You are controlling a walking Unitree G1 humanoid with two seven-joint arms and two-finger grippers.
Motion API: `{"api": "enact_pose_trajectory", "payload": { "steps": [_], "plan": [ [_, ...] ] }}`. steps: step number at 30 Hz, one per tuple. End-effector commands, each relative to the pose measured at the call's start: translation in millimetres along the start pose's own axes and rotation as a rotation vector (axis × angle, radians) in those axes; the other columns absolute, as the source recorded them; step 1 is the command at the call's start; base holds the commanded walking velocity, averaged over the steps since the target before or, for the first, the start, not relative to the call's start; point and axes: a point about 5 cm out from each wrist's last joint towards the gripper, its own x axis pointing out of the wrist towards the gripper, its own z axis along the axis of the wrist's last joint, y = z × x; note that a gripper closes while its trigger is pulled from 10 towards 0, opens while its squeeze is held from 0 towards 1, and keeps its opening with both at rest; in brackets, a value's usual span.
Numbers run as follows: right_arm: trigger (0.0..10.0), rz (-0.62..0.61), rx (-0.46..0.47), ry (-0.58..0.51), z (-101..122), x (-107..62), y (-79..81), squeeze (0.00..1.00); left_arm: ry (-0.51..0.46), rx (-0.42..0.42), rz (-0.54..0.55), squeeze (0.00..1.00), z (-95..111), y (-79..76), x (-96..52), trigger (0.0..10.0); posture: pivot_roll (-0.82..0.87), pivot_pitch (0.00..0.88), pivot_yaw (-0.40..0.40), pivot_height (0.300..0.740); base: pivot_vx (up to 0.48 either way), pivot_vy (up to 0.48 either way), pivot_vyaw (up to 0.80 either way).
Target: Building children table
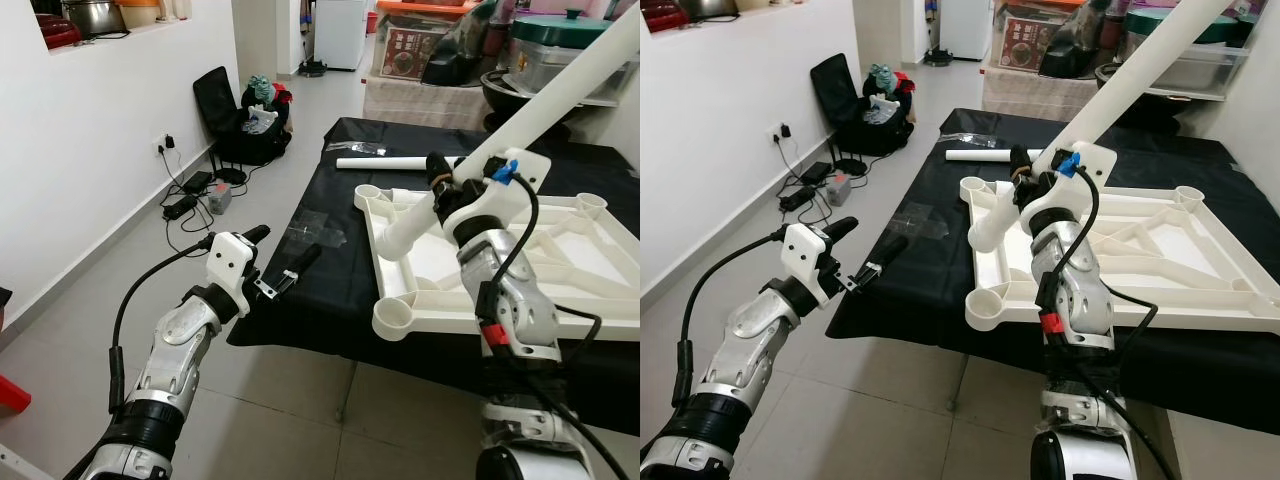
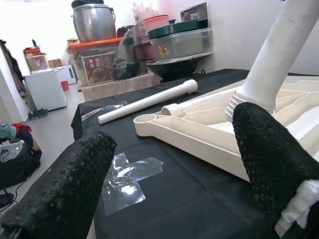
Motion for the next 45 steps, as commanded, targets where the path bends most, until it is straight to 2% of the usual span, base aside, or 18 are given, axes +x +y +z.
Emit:
{"api": "enact_pose_trajectory", "payload": {
  "steps": [1, 8, 13, 20, 22, 25, 26, 30, 32, 34, 39, 40, 42, 44, 45],
  "plan": [
    [10.0, -0.008, 0.001, 0.013, -2, 0.0, 0.1, 0.0, 0.015, -0.017, 0.01, 0.0, -3, -0.7, -3.1, 10.0, -0.02, 0.0, -0.028, 0.74, 0.0, 0.0, 0.0],
    [10.0, -0.007, -0.069, 0.156, -18, 0.0, 9.0, 0.0, 0.028, -0.033, 0.029, 0.0, -5, -2.4, -3.5, 10.0, -0.02, 0.0, -0.032, 0.74, 0.0, 0.0, 0.0],
    [10.0, -0.008, -0.078, 0.176, -20, -1.8, 9.4, 0.0, 0.027, -0.033, 0.031, 0.0, -4, -3.1, -3.4, 10.0, -0.01, 0.0, -0.032, 0.74, 0.0, 0.0, 0.0],
    [10.0, 0.001, -0.101, 0.245, -30, -8.9, 16.4, 0.0, 0.042, -0.035, 0.071, 0.0, -4, 4.3, -4.3, 10.0, 0.0, 0.0, -0.025, 0.74, 0.0, 0.0, 0.0],
    [10.0, 0.074, -0.058, 0.189, -27, -8.6, 18.8, 0.0, 0.041, -0.034, 0.078, 0.0, -3, 2.5, -2.9, 10.0, 0.01, 0.0, -0.032, 0.74, 0.0, 0.0, 0.0],
    [10.0, 0.067, -0.03, 0.18, -26, -9.4, 17.0, 0.0, 0.041, -0.033, 0.079, 0.0, -3, 1.1, -4.0, 10.0, 0.02, 0.0, -0.043, 0.74, 0.0, 0.0, 0.0],
    [10.0, 0.099, -0.001, 0.144, -21, -10.8, 19.2, 0.0, 0.051, -0.027, 0.09, 0.0, -4, 1.9, -10.5, 10.0, 0.03, 0.0, -0.046, 0.74, 0.0, 0.0, 0.0],
    [10.0, 0.129, -0.018, 0.125, -15, -11.2, 23.0, 0.0, 0.074, -0.025, 0.114, 0.0, -8, 5.5, -17.8, 10.0, 0.03, 0.0, -0.046, 0.74, 0.0, 0.0, 0.0],
    [10.0, 0.185, -0.076, 0.104, -5, -10.3, 25.2, 0.0, 0.078, -0.025, 0.115, 0.0, -9, 5.1, -18.5, 10.0, 0.03, 0.0, -0.046, 0.74, 0.0, 0.0, 0.0],
    [10.0, 0.232, -0.113, 0.087, 7, -10.1, 23.3, 0.0, 0.08, -0.033, 0.101, 0.0, -9, 3.6, -18.1, 10.0, 0.02, 0.0, -0.043, 0.74, 0.0, 0.0, 0.0],
    [10.0, 0.25, -0.141, 0.082, 14, -10.1, 17.7, 0.0, 0.107, -0.031, 0.064, 0.0, -13, 1.0, -20.3, 10.0, 0.02, 0.0, -0.041, 0.74, 0.0, 0.0, 0.0],
    [10.0, 0.262, -0.167, 0.08, 19, -10.3, 11.7, 0.0, 0.148, 0.004, 0.023, 0.0, -20, -1.6, -25.6, 10.0, 0.03, 0.0, -0.048, 0.74, 0.0, 0.0, 0.0],
    [10.0, 0.299, -0.211, 0.092, 25, -12.6, 3.3, 0.0, 0.214, 0.009, -0.035, 0.0, -31, -6.4, -39.2, 10.0, 0.03, 0.0, -0.05, 0.74, 0.0, 0.0, 0.0],
    [10.0, 0.323, -0.226, 0.102, 25, -14.1, 2.2, 0.0, 0.23, 0.0, -0.066, 0.0, -34, -10.6, -44.4, 10.0, 0.03, 0.0, -0.049, 0.74, 0.0, 0.0, 0.0],
    [10.0, 0.346, -0.24, 0.114, 24, -15.9, 2.4, 0.0, 0.233, -0.005, -0.13, 0.0, -35, -20.4, -47.6, 10.0, 0.03, 0.0, -0.049, 0.74, 0.0, 0.0, 0.0]
  ]
}}
